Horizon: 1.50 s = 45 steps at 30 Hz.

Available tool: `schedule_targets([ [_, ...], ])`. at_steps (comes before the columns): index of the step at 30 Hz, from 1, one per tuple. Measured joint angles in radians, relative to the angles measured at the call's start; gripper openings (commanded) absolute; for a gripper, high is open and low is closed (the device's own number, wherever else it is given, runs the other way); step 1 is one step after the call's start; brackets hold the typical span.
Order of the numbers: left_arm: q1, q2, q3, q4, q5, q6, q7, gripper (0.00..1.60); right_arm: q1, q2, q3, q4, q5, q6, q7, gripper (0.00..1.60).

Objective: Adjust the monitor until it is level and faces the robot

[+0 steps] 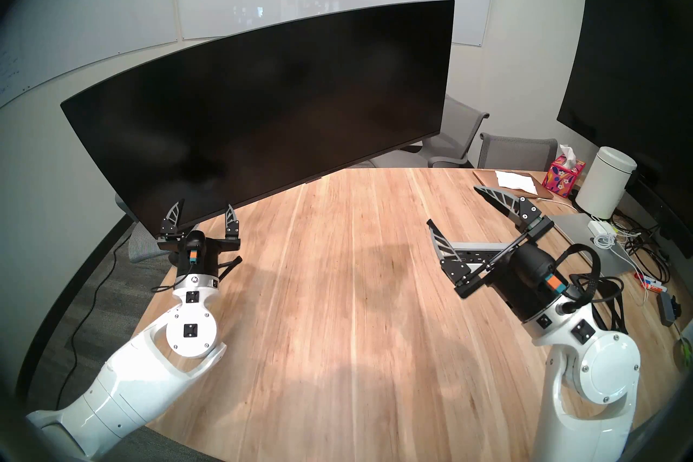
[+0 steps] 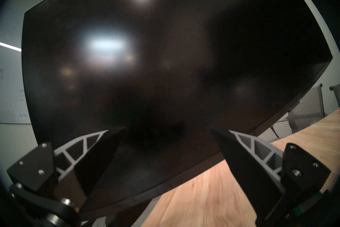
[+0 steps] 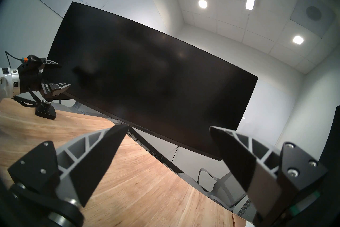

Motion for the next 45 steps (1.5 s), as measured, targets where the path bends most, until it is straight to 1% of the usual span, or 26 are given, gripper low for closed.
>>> schedule_targets([
  [3, 0.008, -0.012, -0.001, 0.005, -0.024, -0.008, 0.01, 1.6, 0.0, 0.0, 0.0, 0.0, 0.0, 0.0, 0.0, 1.6],
  [5, 0.011, -0.023, -0.006, 0.016, -0.06, -0.017, 0.015, 1.6, 0.0, 0.0, 0.0, 0.0, 0.0, 0.0, 0.0, 1.6],
  [11, 0.012, -0.033, -0.007, 0.027, -0.119, -0.029, 0.005, 1.6, 0.0, 0.0, 0.0, 0.0, 0.0, 0.0, 0.0, 1.6],
  [22, 0.026, -0.049, -0.009, 0.017, -0.183, -0.035, -0.003, 1.6, 0.0, 0.0, 0.0, 0.0, 0.0, 0.0, 0.0, 1.6],
  [37, 0.058, -0.081, -0.017, -0.018, -0.253, -0.053, 0.047, 1.6, 0.0, 0.0, 0.0, 0.0, 0.0, 0.0, 0.0, 1.6],
  [45, 0.059, -0.09, -0.047, -0.038, -0.305, -0.067, 0.074, 1.6, 0.0, 0.0, 0.0, 0.0, 0.0, 0.0, 0.0, 1.6],
])
